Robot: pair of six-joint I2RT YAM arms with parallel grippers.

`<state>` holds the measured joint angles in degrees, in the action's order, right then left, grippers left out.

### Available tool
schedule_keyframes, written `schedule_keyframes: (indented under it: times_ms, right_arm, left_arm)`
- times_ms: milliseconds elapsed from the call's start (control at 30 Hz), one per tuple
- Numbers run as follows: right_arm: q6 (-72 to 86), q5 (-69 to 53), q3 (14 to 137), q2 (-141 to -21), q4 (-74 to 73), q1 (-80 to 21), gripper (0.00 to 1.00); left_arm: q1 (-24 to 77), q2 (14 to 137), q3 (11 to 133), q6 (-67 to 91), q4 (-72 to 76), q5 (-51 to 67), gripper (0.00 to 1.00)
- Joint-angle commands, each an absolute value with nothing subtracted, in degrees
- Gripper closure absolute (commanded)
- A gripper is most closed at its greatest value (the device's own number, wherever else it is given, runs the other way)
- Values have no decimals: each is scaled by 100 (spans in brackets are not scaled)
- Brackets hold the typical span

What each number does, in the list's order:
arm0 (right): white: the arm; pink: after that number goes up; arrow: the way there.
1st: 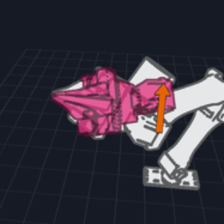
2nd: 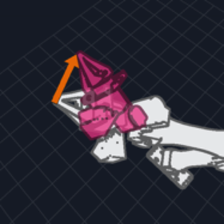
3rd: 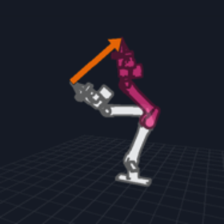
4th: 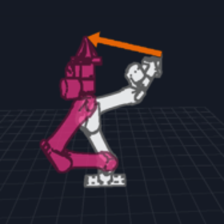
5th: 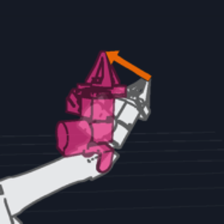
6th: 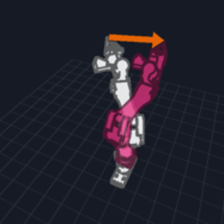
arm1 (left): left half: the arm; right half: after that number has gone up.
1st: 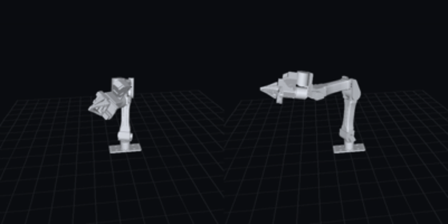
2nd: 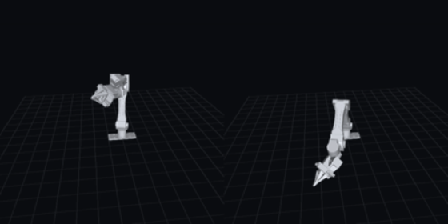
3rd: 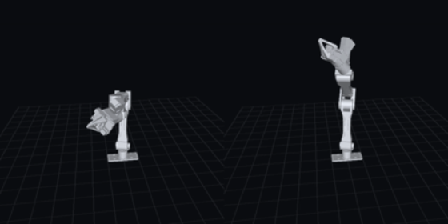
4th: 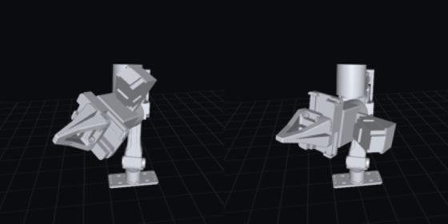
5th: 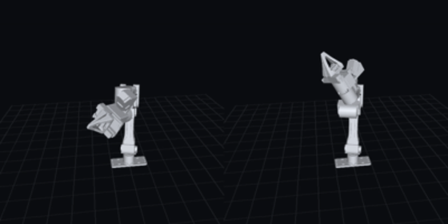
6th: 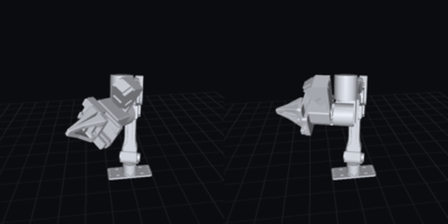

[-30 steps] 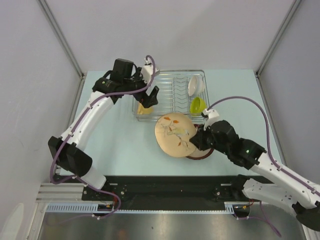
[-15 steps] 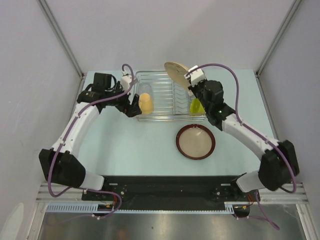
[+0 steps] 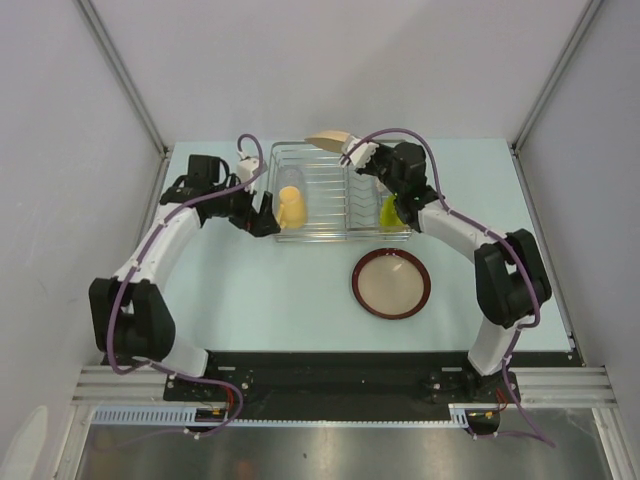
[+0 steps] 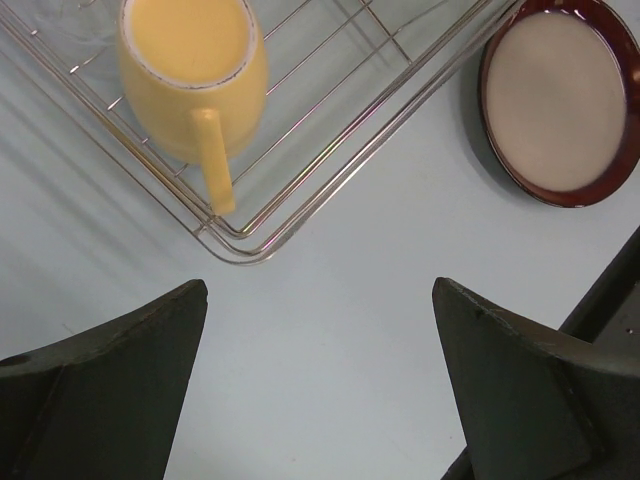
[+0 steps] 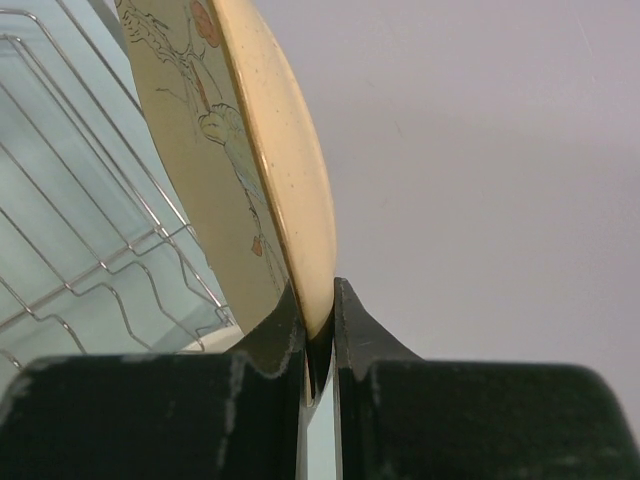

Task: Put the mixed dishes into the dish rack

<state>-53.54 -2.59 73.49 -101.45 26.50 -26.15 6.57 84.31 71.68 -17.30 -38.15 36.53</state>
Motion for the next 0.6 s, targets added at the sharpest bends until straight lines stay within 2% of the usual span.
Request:
schedule_keyframes:
  times_ms: [0,267,567]
  right_arm:
    - [-5984,-747,7998,-10020,3622,-2338,100]
    - [-6012,-1248,8147,-9976,2866,-1934,100]
    - [-5757,-1494,8051,-9888,2400,-1925,100]
  left_arm:
    - [642,8867,7391,-1415,-3340,4034,0]
    - [659,9149,7479,-1283,-3199,4087,0]
    - [712,9193,7479,-1213,-3103,4043,0]
